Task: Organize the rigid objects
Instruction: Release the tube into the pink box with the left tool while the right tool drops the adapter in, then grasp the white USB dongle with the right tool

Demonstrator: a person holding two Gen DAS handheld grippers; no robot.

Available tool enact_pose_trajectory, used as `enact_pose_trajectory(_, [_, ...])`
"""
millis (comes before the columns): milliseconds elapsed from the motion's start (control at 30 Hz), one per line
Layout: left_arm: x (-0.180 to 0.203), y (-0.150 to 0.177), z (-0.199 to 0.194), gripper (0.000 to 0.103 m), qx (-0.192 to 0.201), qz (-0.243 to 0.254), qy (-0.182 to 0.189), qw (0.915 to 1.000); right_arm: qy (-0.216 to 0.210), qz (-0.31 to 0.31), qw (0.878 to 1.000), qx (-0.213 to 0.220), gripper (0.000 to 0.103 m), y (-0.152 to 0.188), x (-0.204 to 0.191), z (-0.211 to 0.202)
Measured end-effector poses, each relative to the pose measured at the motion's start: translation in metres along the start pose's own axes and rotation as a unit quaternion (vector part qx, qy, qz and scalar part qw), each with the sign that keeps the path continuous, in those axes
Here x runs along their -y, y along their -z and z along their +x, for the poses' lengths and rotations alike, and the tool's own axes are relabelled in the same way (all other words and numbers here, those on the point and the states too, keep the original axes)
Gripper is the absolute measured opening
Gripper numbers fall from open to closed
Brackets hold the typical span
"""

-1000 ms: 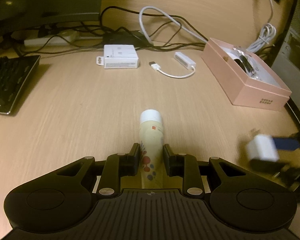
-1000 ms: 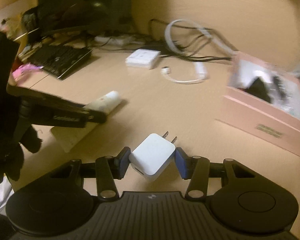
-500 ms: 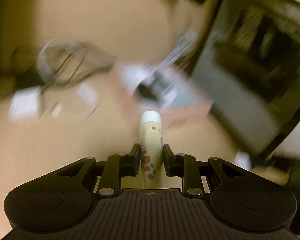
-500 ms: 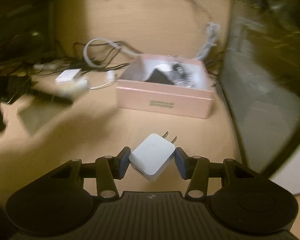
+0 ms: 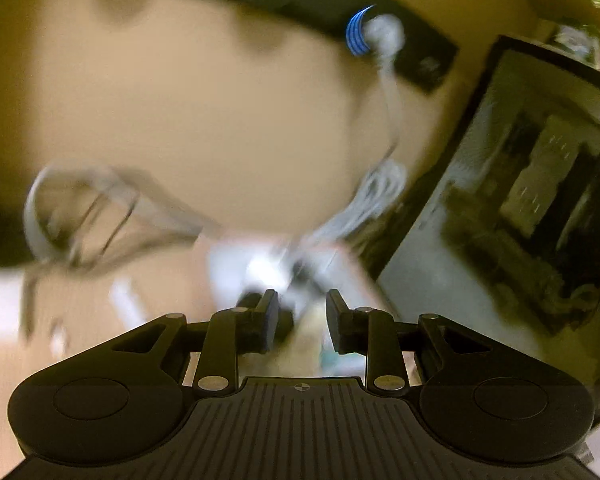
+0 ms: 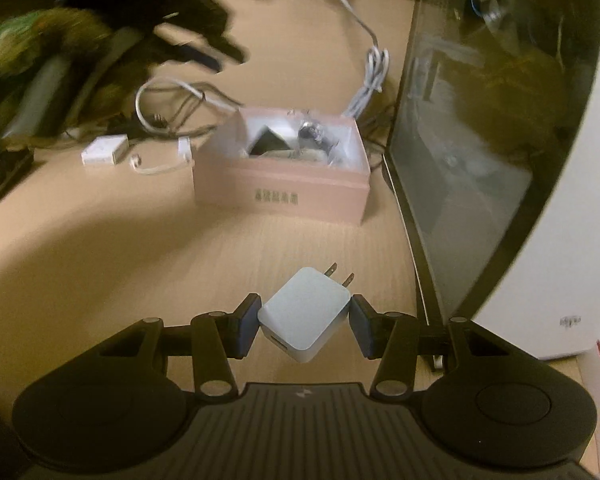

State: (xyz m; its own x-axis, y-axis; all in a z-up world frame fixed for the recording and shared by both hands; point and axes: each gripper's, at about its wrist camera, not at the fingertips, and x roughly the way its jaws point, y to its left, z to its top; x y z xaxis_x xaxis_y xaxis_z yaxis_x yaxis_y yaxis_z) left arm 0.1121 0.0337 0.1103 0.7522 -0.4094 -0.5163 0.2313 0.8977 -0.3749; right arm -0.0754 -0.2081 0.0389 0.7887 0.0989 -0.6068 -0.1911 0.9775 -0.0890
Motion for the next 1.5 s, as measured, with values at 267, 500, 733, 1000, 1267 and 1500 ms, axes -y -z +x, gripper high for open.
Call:
enact_pose_trajectory(267, [-0.053,0.082,-0.033,0.029,-0.092,-0.036,-0.048,0.9939,-0.016,-0.016,1.000,0.002,0.048,-0.025,0.004,0.015])
enact_pose_trajectory(500, [-0.067,0.099,-0.043,0.029,-0.131,-0.013,-0.073,0.9886,-0.004,-0.070,0.991,0.114,0.048,-0.141,-0.003,0.040])
enact_pose_trajectory(733, [-0.105,0.062,-0.046,0.029,-0.091,-0.054,-0.099,0.9895,-0.033,-0.037,0.997,0.063,0.060,-0.171,-0.002,0.090])
enact_pose_trajectory(1000, [-0.174,-0.007,-0.018,0.029,-0.007,-0.012,-0.211,0.9774,-0.087,-0.053,0.995,0.000,0.060,-0.112,-0.037,0.106])
enact_pose_trajectory(1267, [-0.218,-0.026,0.024,0.029,-0.010,-0.015,-0.261,0.9653,-0.097,-0.088,0.991,-0.020,0.060,-0.102,-0.068,0.109])
enact_pose_trajectory(1500, [-0.230,-0.023,0.020,0.029,-0.017,-0.023,-0.252,0.9672,-0.103,-0.116,0.988,-0.013,0.060,-0.122,-0.079,0.113])
